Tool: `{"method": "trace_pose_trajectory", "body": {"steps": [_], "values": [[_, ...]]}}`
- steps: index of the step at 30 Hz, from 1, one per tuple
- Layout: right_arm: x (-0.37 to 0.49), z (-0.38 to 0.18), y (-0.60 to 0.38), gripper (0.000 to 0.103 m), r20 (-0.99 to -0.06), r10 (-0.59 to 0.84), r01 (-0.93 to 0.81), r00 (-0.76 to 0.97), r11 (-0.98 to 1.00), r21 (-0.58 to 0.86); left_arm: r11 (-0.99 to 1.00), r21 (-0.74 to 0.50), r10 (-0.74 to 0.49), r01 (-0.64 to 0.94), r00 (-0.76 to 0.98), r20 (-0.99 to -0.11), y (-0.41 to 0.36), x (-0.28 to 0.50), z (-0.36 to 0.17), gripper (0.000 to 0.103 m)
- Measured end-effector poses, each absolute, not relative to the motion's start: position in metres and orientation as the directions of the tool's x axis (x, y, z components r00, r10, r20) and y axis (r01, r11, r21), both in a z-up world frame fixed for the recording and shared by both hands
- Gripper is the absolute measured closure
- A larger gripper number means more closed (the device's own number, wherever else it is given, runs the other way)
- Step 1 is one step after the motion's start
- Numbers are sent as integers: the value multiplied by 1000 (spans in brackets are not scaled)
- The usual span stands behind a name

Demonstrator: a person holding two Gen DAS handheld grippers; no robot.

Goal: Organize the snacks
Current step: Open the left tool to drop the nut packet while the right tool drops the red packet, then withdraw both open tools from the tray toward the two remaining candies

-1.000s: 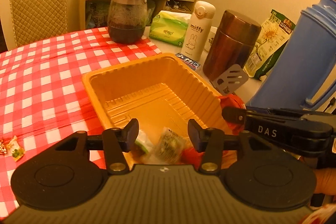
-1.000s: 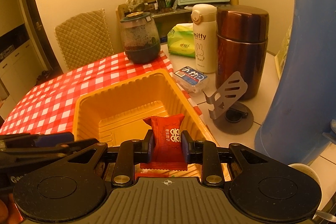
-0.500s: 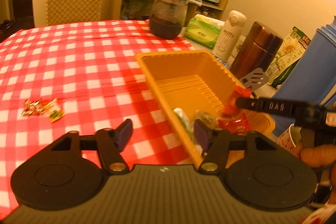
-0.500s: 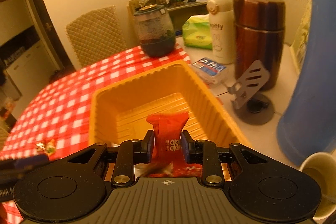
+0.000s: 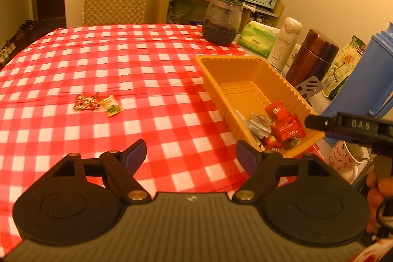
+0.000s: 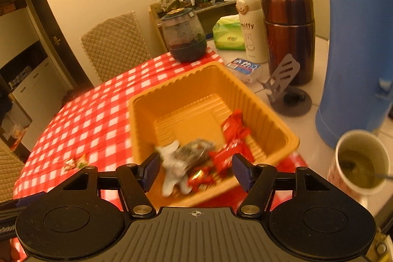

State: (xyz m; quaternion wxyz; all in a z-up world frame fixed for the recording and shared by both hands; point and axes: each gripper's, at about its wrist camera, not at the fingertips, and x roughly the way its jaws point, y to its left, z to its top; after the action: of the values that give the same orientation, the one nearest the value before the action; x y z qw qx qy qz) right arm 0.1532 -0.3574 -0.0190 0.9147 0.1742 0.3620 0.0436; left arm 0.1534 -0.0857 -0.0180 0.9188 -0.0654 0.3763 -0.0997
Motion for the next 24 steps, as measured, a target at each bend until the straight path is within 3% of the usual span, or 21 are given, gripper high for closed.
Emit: {"method": "trace_pose_trajectory", "body": {"steps": [6, 24], "values": [[117, -6, -331, 38, -645, 236, 15, 727, 934, 357, 976, -188, -206, 106, 722, -661, -66, 122, -3, 16], [67, 11, -266, 35, -637, 316, -100, 703, 931, 351, 985, -172, -117, 4, 750, -651, -6, 63, 14, 15]]}}
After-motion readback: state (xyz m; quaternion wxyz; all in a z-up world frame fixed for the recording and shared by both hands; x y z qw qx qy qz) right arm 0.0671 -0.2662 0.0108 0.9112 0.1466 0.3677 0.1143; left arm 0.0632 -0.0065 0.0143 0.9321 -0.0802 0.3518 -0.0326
